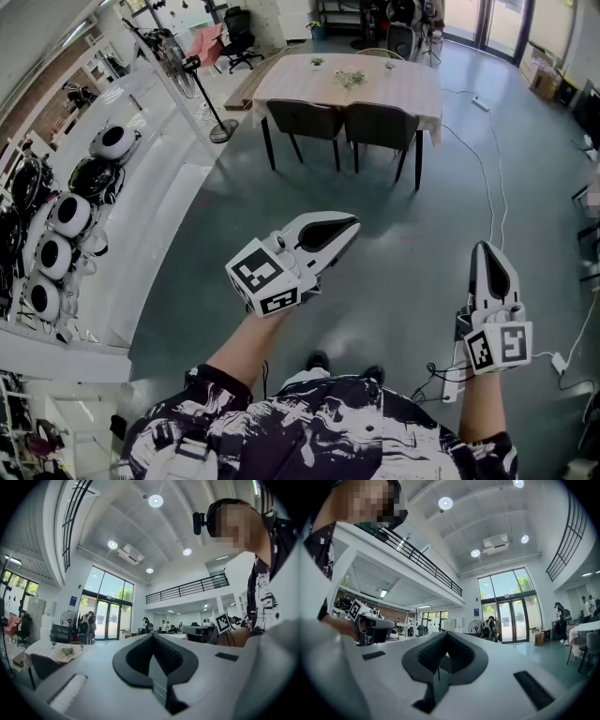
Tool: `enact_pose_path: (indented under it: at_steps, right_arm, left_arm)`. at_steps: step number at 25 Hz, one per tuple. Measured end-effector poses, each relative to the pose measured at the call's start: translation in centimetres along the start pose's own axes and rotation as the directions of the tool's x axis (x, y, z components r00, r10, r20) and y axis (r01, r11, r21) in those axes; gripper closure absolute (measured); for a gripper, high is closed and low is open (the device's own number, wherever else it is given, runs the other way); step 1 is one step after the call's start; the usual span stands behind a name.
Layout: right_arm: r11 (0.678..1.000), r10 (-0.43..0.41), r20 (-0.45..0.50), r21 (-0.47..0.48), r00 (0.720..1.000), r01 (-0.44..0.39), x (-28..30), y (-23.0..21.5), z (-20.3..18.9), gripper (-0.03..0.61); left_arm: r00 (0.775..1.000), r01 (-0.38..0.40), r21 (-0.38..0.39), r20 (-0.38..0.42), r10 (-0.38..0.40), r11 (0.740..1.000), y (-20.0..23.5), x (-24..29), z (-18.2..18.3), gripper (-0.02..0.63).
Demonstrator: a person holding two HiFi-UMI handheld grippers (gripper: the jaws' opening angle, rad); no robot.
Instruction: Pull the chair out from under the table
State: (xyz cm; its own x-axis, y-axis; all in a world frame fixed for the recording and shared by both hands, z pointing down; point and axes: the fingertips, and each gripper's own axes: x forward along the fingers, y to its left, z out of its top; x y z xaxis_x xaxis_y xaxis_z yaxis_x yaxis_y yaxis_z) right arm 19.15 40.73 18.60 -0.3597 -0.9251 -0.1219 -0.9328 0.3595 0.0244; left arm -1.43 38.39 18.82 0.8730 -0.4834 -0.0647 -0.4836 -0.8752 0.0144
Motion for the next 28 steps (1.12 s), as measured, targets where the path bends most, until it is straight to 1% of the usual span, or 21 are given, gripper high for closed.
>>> enact_pose_path:
  at_steps: [13,15,16,17,18,20,21,23,25,28]
  right_arm:
    - [1.0,0.008,0.003,-0.016,1.0,-0.008,0.3,0.6,0.4,0.575]
    - [1.0,0.022,0.02,0.001,1.0,-0.022,0.3,0.8,0.5,0.575]
    - [0.999,0.039,0.042,0.027,0.998,-0.04,0.3,0.9,0.8,0.575]
    - [0.996,0.058,0.073,0.058,0.996,-0.062,0.3,1.0,1.1,0.553]
    - [0.993,0.069,0.109,0.085,0.992,-0.078,0.2,0.9,1.6,0.323]
    - [0.994,0.048,0.169,0.088,0.985,-0.063,0.0,0.3,2.4,0.207]
    - [0.996,0.031,0.183,0.071,0.983,-0.045,0.0,0.0,2.7,0.169]
    - [0.998,0.016,0.193,0.054,0.981,-0.027,0.0,-0.3,2.9,0.128]
    - [0.998,0.019,0.19,0.048,0.982,-0.028,0.0,-0.3,2.9,0.117]
    - [0.998,0.025,0.181,0.045,0.983,-0.033,0.0,-0.3,2.7,0.117]
  left_arm:
    - [1.0,0.0,-0.002,0.002,0.0,1.0,0.2,-0.5,0.3,0.61]
    - [1.0,0.0,0.003,0.007,0.0,1.0,0.2,-0.6,0.4,0.609]
    - [1.0,0.002,0.007,0.015,-0.002,1.0,0.1,-0.7,0.5,0.609]
    - [1.0,0.007,0.008,0.027,-0.007,1.0,-0.1,-0.8,0.7,0.609]
    - [0.999,0.015,0.005,0.042,-0.015,1.0,-0.2,-0.8,0.9,0.607]
    - [0.997,0.033,-0.012,0.073,-0.032,0.999,-0.2,-0.6,1.6,0.226]
    - [0.996,0.029,-0.009,0.083,-0.028,1.0,0.0,-0.5,1.9,0.183]
    - [0.995,0.003,0.015,0.095,-0.004,1.0,0.7,-0.7,2.5,0.149]
    - [0.995,-0.017,0.026,0.104,0.014,1.0,1.1,-1.1,2.8,0.137]
    - [0.994,-0.038,0.036,0.107,0.034,0.999,1.5,-1.4,2.9,0.133]
